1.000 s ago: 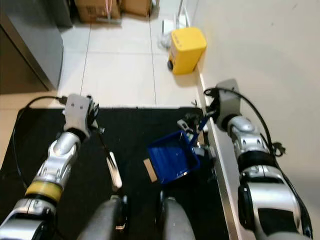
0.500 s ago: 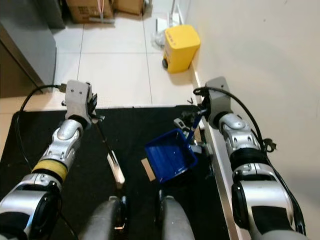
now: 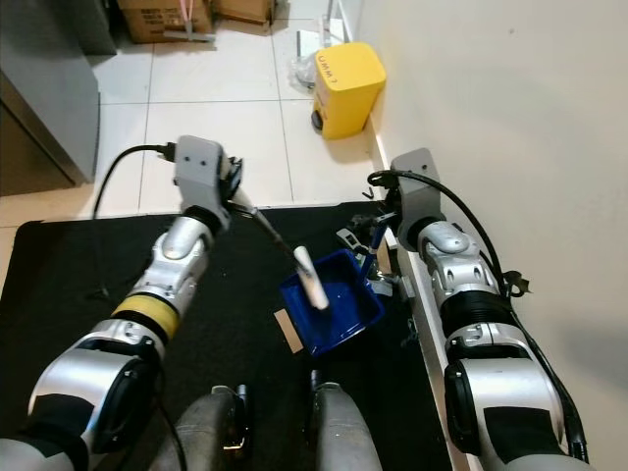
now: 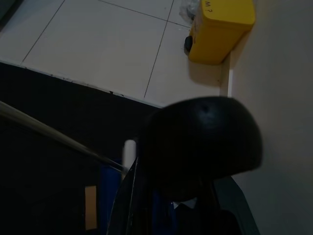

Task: Sweep floor

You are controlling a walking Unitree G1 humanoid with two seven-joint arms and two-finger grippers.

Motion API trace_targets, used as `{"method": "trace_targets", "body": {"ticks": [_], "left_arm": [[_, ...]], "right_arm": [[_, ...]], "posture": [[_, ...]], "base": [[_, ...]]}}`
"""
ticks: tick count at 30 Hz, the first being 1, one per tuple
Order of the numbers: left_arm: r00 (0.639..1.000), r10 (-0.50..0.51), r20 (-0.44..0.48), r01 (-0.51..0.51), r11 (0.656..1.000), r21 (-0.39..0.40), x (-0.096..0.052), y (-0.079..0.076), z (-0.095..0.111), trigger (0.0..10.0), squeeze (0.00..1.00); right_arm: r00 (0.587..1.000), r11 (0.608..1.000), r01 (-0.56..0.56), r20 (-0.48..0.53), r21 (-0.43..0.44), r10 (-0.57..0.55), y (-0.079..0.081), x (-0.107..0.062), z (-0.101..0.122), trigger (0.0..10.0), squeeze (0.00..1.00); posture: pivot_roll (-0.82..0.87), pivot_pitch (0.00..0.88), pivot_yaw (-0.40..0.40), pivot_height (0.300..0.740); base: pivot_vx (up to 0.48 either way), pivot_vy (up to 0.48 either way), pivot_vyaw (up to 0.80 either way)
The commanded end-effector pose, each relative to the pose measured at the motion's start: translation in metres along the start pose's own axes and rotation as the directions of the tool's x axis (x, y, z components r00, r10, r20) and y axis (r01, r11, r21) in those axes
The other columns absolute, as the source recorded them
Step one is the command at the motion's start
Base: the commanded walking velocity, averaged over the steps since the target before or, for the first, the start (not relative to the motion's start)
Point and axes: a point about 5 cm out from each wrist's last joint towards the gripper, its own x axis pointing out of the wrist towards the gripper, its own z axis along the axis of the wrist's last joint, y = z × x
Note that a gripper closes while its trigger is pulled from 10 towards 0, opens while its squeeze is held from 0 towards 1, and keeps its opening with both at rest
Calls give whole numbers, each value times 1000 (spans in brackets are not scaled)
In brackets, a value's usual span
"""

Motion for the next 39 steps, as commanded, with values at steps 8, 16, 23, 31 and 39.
{"method": "trace_targets", "body": {"ticks": [8, 16, 23, 31, 39], "left_arm": [[991, 23, 132, -29, 999, 41, 8, 3, 28, 10000, 0], [1000, -8, -21, 10, 997, 73, -4, 23, 21, 10000, 0], [995, -8, -99, 12, 999, 40, -16, 15, -5, 10000, 0], [987, -8, -161, 8, 1000, 1, -19, 7, -16, 10000, 0], [978, -6, -209, 45, 983, 180, -20, 5, -13, 10000, 0]], "right_arm": [[997, 998, -27, -69, 59, 31, 6, -2, -21, 10000, 0], [997, 998, -14, -78, 60, 18, 5, -2, -23, 10000, 0], [997, 998, -23, -77, 61, 28, 9, 0, -22, 10000, 0], [996, 998, -19, -84, 52, 24, 5, -3, -25, 10000, 0], [996, 999, -7, -94, 54, 12, 2, -6, -30, 10000, 0]], "posture": [[-94, 302, -26, 740], [-53, 301, -24, 740], [-62, 298, -30, 740], [-88, 306, -29, 740], [-84, 306, -17, 740]], "base": [[0, 0, 0], [0, 0, 0], [0, 0, 0], [0, 0, 0], [0, 0, 0]]}}
